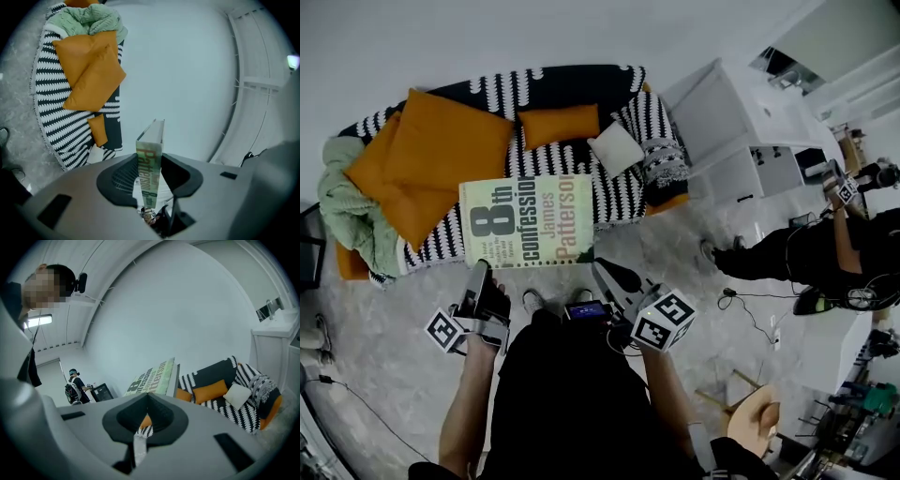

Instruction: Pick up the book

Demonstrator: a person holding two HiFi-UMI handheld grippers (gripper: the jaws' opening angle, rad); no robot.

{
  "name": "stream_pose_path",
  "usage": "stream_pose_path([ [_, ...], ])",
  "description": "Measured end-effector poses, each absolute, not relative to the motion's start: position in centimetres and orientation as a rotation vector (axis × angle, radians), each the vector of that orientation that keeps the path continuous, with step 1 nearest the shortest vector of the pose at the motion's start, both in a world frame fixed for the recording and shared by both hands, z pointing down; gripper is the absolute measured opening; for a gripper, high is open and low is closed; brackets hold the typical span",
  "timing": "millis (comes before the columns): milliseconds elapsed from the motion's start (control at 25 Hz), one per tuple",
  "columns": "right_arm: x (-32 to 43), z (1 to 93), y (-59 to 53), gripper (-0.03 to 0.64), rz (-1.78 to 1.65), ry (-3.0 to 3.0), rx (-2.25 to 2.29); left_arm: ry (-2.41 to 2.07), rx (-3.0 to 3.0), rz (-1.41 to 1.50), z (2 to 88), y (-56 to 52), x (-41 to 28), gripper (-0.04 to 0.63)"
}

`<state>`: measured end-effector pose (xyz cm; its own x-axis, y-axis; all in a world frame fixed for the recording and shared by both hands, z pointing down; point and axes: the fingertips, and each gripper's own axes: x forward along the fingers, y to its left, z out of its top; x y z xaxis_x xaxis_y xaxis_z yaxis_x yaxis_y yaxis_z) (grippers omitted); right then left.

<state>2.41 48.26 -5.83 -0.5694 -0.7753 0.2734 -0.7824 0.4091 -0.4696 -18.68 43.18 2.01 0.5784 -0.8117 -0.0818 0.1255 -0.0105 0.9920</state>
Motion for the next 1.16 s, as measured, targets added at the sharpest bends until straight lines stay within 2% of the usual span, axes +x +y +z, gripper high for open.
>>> stream_pose_path([
  [1160, 8.2, -6.9, 50.4, 0.017, 0.759, -2.715, 1.377, -0.675, 1.411, -0.815, 1.1, 47.2, -11.5, 0.163],
])
